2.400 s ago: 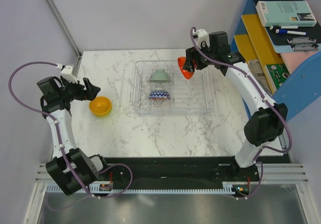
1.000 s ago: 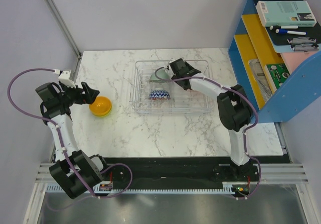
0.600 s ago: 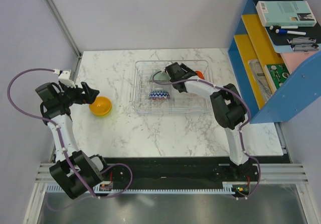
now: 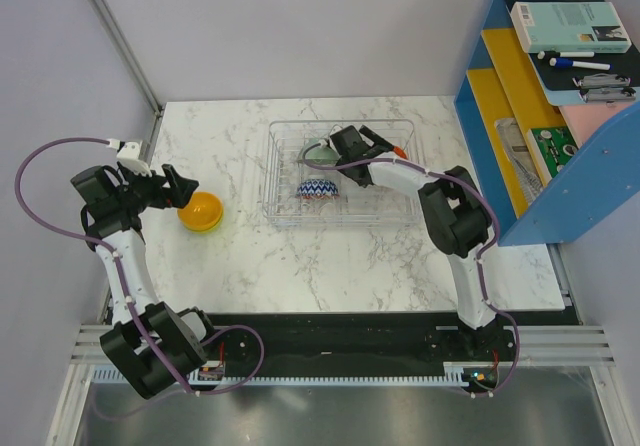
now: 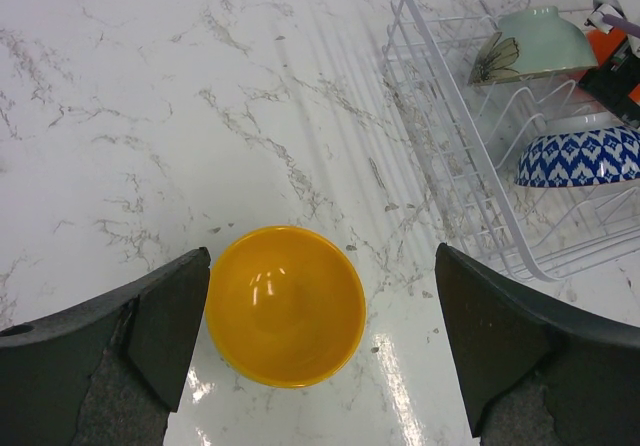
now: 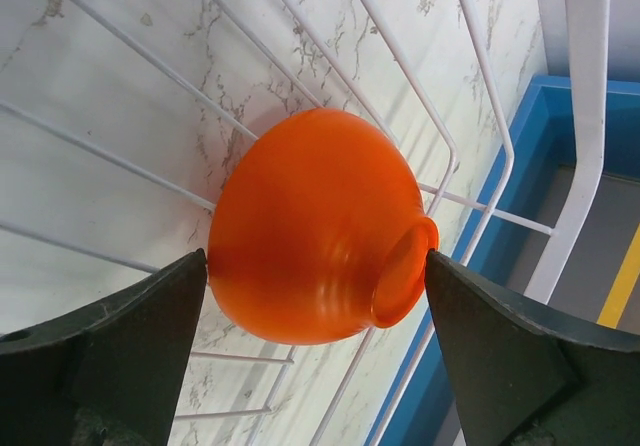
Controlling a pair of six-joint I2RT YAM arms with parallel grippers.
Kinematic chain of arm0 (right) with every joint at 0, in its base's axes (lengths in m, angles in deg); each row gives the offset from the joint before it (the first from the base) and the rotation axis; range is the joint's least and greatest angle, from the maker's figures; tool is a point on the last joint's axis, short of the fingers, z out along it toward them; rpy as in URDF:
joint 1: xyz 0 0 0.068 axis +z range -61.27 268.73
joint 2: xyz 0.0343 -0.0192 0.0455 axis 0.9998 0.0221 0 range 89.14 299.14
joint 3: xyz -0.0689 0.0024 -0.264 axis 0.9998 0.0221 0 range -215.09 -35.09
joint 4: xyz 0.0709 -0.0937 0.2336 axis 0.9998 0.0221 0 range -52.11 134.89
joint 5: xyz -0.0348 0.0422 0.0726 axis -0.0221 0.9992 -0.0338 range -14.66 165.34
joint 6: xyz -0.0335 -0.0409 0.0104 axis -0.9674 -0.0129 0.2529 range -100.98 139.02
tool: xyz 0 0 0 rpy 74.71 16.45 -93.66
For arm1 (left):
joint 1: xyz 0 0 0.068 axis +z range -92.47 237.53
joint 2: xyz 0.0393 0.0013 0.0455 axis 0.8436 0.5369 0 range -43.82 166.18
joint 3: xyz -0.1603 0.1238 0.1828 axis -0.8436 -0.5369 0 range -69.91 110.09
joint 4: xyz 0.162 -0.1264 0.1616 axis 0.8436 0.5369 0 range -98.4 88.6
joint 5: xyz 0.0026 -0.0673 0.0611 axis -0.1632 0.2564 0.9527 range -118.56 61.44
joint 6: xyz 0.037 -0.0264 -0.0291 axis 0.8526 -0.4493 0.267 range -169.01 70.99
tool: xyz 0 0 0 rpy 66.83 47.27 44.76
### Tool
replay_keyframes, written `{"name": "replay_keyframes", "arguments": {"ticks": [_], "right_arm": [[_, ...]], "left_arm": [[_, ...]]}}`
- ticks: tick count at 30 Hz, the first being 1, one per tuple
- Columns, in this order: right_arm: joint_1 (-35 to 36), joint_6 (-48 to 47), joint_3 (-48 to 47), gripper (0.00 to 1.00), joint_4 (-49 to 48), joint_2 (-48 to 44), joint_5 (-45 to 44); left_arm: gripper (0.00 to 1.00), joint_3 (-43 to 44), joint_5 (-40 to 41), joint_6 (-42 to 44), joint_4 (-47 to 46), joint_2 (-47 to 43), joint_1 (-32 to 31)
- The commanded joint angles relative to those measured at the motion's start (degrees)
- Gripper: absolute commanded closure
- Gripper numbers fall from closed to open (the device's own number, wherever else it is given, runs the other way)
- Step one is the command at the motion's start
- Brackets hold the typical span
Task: Load the bowls into the dish rack
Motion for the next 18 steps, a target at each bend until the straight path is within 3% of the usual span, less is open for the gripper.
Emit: {"name": "replay_keyframes", "arguments": {"ticks": [1, 7, 18], "right_arm": [[0.34, 2.75, -1.70, 0.02, 2.99, -3.30, 5.52], [0.43, 3.72, -3.11, 0.02, 5.71, -4.36, 8.69], [-0.10, 0.21, -2.32, 0.02, 7.03, -9.19, 2.89]], "left_arm": [[0.00, 0.27, -1.79, -1.09, -1.22, -1.46, 0.45], [0.00, 0.19, -1.61, -0.91, -0.69, -1.99, 0.45], [0.00, 3.08, -2.58, 2.77, 3.78, -0.67, 0.45]]}}
